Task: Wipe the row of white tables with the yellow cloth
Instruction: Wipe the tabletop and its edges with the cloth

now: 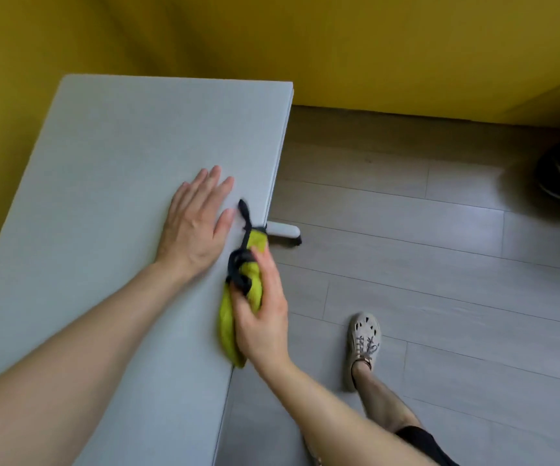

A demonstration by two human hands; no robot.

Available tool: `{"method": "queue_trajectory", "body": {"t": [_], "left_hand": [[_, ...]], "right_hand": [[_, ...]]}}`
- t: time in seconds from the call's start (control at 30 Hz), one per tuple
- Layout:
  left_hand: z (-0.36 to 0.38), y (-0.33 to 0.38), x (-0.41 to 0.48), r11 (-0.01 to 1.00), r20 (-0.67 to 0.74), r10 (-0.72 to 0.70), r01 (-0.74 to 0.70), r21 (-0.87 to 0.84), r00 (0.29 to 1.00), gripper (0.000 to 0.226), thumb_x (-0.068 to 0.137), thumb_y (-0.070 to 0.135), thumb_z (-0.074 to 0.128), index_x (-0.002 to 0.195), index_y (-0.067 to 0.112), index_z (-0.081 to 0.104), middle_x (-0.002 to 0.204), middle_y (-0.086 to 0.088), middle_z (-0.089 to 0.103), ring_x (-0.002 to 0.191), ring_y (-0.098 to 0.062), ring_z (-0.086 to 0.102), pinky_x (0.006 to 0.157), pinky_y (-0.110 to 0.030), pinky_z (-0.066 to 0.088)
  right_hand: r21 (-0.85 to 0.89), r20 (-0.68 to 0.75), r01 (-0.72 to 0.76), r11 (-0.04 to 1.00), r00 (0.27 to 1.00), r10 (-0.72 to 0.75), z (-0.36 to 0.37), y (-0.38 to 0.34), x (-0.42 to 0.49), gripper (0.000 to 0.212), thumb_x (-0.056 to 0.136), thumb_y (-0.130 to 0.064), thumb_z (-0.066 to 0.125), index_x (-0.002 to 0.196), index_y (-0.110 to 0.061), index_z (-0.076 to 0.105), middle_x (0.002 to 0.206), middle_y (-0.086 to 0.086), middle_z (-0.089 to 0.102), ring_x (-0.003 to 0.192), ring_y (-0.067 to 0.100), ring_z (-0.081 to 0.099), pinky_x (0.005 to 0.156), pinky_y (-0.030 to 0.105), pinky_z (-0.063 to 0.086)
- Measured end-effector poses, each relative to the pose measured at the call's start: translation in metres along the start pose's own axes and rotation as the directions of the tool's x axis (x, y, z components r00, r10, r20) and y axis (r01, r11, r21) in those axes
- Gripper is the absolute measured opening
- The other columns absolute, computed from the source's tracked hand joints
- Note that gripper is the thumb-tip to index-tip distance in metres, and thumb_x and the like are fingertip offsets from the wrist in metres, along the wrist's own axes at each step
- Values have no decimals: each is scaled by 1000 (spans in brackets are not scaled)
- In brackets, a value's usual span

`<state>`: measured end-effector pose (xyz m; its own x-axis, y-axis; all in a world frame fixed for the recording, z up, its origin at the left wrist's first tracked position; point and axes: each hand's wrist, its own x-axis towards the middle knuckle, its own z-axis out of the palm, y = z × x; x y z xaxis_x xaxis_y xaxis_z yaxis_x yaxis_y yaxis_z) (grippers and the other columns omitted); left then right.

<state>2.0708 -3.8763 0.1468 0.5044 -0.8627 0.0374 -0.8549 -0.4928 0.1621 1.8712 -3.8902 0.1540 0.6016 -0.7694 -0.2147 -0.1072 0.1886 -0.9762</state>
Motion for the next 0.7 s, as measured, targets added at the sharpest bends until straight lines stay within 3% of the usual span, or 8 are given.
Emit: {"method": "queue_trajectory", "body": {"t": [0.13,0.27,0.33,0.47,0.57,0.7], "left_hand": [[-6,16,-112,998,-25,-56,56,-7,998,53,114,35,43,164,19,48,176,-8,35,164,-28,31,132,-60,24],[-4,31,-205,991,-65,-129,131,24,990,54,113,35,42,164,20,48,176,-9,35,164,-30,31,130,-66,23],[0,33,-219,990,-85,-137,138,-2,987,54,112,34,41,164,20,49,176,-8,35,165,-30,30,129,-67,24],[4,30,-215,991,-141,-134,133,-20,981,52,111,32,45,162,22,53,175,-8,38,163,-30,34,128,-66,26],[7,28,-217,992,-164,-122,119,-28,979,52,111,32,46,162,23,52,175,-7,38,163,-29,33,128,-66,26],[10,27,-216,992,-173,-124,123,-16,977,52,111,33,45,162,24,52,174,-7,39,163,-29,34,128,-64,26]], "right_hand": [[-53,-43,14,999,999,-16,-7,-30,97,63,95,-24,71,156,-29,56,160,-9,57,147,7,51,122,24,38],[-204,7,13,979,1000,-12,-20,-29,139,63,96,-36,70,157,-34,52,149,-12,64,137,12,59,120,45,46],[-165,-8,-9,986,1000,8,-11,-24,106,62,99,-30,70,158,-34,51,151,-13,62,140,11,56,122,44,45],[-105,-33,13,994,999,-17,8,9,-36,66,99,-11,71,158,-31,50,161,-14,53,151,4,46,125,31,39],[-97,14,26,995,1000,-25,15,31,-134,69,95,4,72,157,-21,53,163,-9,52,158,11,40,130,35,34],[-114,-4,69,991,998,-70,14,25,-99,65,95,0,72,155,-17,56,164,-3,53,157,10,41,128,26,32]]}}
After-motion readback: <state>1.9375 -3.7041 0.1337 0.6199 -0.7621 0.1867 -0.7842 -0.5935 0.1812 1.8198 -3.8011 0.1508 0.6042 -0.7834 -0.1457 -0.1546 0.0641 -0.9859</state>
